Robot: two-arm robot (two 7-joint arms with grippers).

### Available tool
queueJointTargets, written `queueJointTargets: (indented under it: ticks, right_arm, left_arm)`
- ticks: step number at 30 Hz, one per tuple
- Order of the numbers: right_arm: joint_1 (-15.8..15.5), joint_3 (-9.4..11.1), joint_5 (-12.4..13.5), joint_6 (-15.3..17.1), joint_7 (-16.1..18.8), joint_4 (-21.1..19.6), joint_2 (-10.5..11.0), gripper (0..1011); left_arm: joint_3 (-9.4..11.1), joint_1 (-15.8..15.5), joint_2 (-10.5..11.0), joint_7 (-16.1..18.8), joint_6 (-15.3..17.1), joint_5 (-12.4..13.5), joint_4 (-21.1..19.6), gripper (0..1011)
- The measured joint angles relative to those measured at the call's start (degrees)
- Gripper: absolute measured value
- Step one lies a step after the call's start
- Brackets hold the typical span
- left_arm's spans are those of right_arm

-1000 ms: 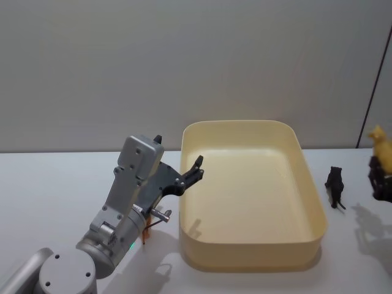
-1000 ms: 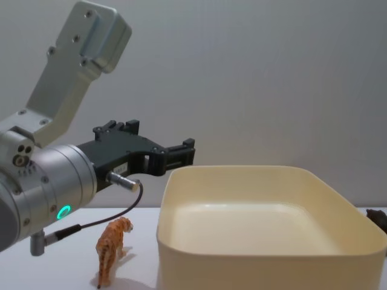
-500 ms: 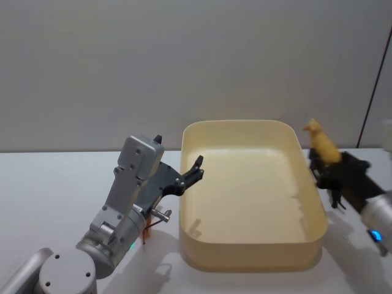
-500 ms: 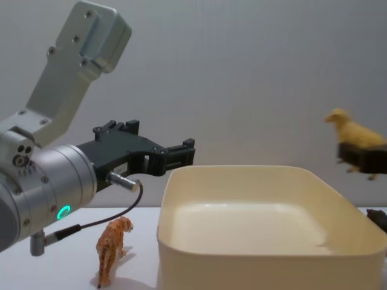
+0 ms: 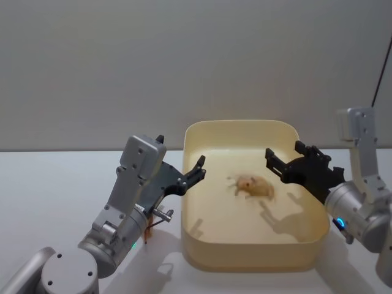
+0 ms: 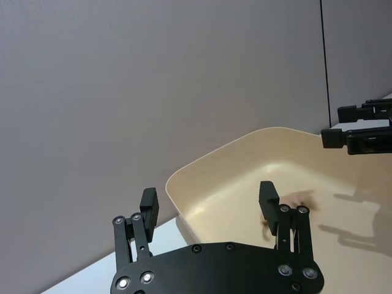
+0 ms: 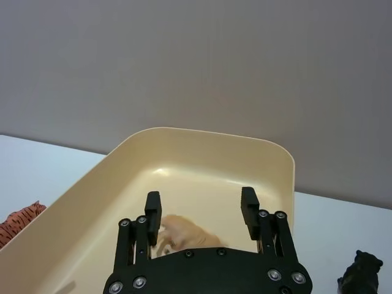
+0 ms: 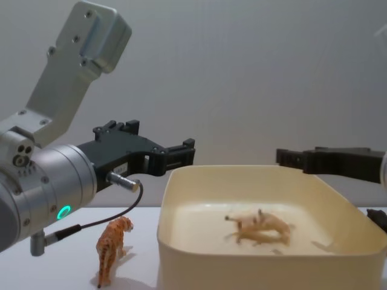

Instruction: Pick up the toy alternately with two hands and place it into the central storage box.

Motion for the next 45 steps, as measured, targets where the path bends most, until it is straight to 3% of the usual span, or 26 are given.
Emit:
queueJointTargets:
  ticks: [10, 21, 31, 38, 45]
  right_arm:
    - [-0.6, 1.1, 0.7, -0.2, -1.1, -1.0, 1.1, 998]
    - [-4.7, 4.9, 3.8, -0.3, -5.0, -5.1, 5.3, 1001]
    - [-9.9, 8.4, 6.2, 1.7, -7.8, -8.1, 9.4, 1001]
    - [-11.7, 9.3, 6.5, 3.2, -8.1, -8.4, 10.7, 1001]
    - [-11.7, 9.0, 5.4, 3.8, -7.6, -6.9, 10.6, 1001]
  left_arm:
    - [0.0, 0.0, 0.0, 0.0, 0.0, 0.0, 0.0, 1000]
    - [0.0, 0.0, 0.0, 0.0, 0.0, 0.0, 0.0, 1000]
    - [0.0, 0.0, 0.0, 0.0, 0.0, 0.0, 0.0, 1000]
    - [0.0, 0.0, 0.0, 0.0, 0.0, 0.0, 0.0, 1000]
    - [0.0, 0.0, 0.0, 0.0, 0.0, 0.0, 0.0, 1000]
